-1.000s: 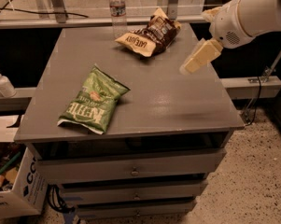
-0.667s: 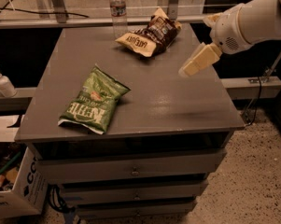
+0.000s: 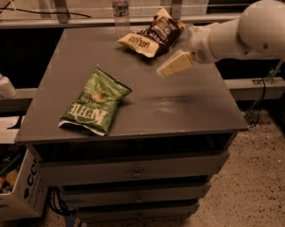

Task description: Move brown chip bag near green jalapeno chip bag

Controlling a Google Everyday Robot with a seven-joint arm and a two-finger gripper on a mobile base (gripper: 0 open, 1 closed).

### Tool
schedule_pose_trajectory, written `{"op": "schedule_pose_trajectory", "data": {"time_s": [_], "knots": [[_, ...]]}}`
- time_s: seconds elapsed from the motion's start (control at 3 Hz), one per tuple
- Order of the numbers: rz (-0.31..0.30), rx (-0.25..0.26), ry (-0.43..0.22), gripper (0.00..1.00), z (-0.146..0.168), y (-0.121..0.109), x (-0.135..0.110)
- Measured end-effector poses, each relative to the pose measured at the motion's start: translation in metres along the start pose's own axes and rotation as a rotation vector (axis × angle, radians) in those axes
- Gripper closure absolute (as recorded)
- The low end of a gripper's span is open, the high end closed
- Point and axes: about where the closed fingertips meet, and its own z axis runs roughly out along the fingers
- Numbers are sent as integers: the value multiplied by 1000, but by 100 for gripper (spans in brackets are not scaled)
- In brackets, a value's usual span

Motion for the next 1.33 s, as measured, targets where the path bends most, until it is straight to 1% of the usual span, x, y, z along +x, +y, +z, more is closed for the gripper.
{"op": "schedule_pose_trajectory", "data": {"time_s": [0.33, 0.67, 1.0, 1.33], "knots": [[19, 87, -50, 0, 37, -23, -5], [31, 161, -67, 0, 69, -45, -8], [77, 199, -62, 0, 99, -61, -6], [138, 197, -59, 0, 129, -70, -15]]}}
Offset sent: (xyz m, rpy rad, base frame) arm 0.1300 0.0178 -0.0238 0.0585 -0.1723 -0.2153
